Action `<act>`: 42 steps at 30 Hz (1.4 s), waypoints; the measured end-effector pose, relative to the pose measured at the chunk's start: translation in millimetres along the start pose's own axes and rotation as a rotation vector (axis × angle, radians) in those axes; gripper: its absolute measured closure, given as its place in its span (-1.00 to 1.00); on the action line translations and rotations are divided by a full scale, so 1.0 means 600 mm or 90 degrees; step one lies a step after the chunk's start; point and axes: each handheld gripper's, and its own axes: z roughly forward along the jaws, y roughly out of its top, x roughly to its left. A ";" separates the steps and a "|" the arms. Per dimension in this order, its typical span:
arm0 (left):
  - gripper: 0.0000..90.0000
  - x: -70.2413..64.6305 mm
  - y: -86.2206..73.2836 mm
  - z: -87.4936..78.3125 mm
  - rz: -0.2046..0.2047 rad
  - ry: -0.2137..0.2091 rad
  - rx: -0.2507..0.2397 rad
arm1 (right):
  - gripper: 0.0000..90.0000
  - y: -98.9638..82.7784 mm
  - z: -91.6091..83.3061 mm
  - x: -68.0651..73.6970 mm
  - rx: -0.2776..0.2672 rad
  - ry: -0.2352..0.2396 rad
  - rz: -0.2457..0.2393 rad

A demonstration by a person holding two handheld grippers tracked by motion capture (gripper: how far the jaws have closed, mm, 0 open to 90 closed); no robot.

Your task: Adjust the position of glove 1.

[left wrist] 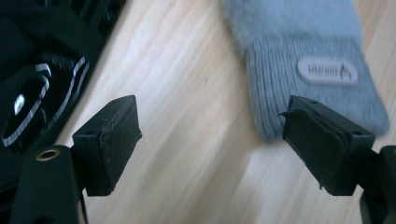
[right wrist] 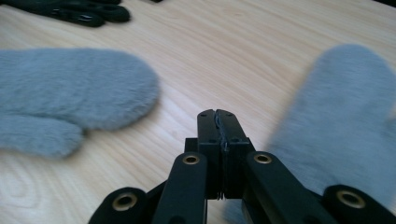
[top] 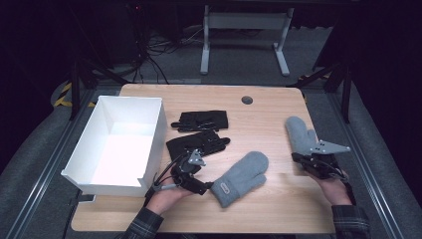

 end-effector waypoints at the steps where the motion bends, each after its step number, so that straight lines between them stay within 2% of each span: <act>1: -0.57 0.000 -0.003 0.000 0.001 0.000 0.005 | 0.99 -0.002 -0.003 -0.005 -0.002 -0.009 0.002; 6: -0.57 0.002 -0.013 0.005 -0.002 0.002 0.016 | 0.99 -0.018 -0.018 -0.040 0.007 -0.059 0.017; 9: -0.59 0.007 -0.016 0.008 -0.008 0.004 0.019 | 0.99 -0.028 -0.022 -0.057 0.022 -0.077 0.029; 12: -0.59 0.010 -0.018 0.008 -0.006 0.005 0.028 | 0.99 -0.033 -0.021 -0.062 0.032 -0.074 0.031; 14: -0.60 0.010 -0.018 0.006 -0.008 0.010 0.024 | 0.99 -0.039 -0.012 -0.062 0.056 -0.065 0.028; 18: -0.62 0.008 -0.023 -0.003 -0.005 0.005 0.014 | 0.99 -0.039 -0.001 -0.058 0.068 -0.048 0.028; 21: -0.65 0.002 -0.034 0.002 0.005 0.001 0.031 | 0.99 -0.035 0.008 -0.052 0.069 -0.033 0.025; 23: -0.67 -0.004 -0.038 0.005 0.021 0.005 0.049 | 0.99 -0.032 0.013 -0.048 0.068 -0.028 0.022; 27: -0.69 -0.008 -0.041 0.008 0.040 0.007 0.051 | 0.99 -0.023 0.018 -0.041 0.058 -0.021 0.012; 29: -0.69 -0.010 -0.043 0.008 0.044 0.011 0.049 | 0.99 -0.019 0.013 -0.042 0.049 -0.031 0.009; 31: -0.70 -0.010 -0.047 0.009 0.060 0.019 0.044 | 0.99 -0.019 0.001 -0.051 0.039 -0.044 0.023; 34: -0.77 -0.011 -0.055 0.011 0.063 0.017 0.022 | 0.99 -0.030 -0.005 -0.063 0.056 -0.068 0.029; 37: -0.83 -0.011 -0.061 0.012 0.064 0.012 0.009 | 0.99 -0.040 -0.003 -0.070 0.071 -0.064 0.039; 38: -0.90 -0.010 -0.062 0.014 0.072 0.012 0.007 | 1.00 -0.040 0.000 -0.068 0.072 -0.061 0.041; 42: -0.99 -0.012 -0.063 0.017 0.070 0.008 0.002 | 1.00 -0.034 0.016 -0.053 0.073 -0.040 0.030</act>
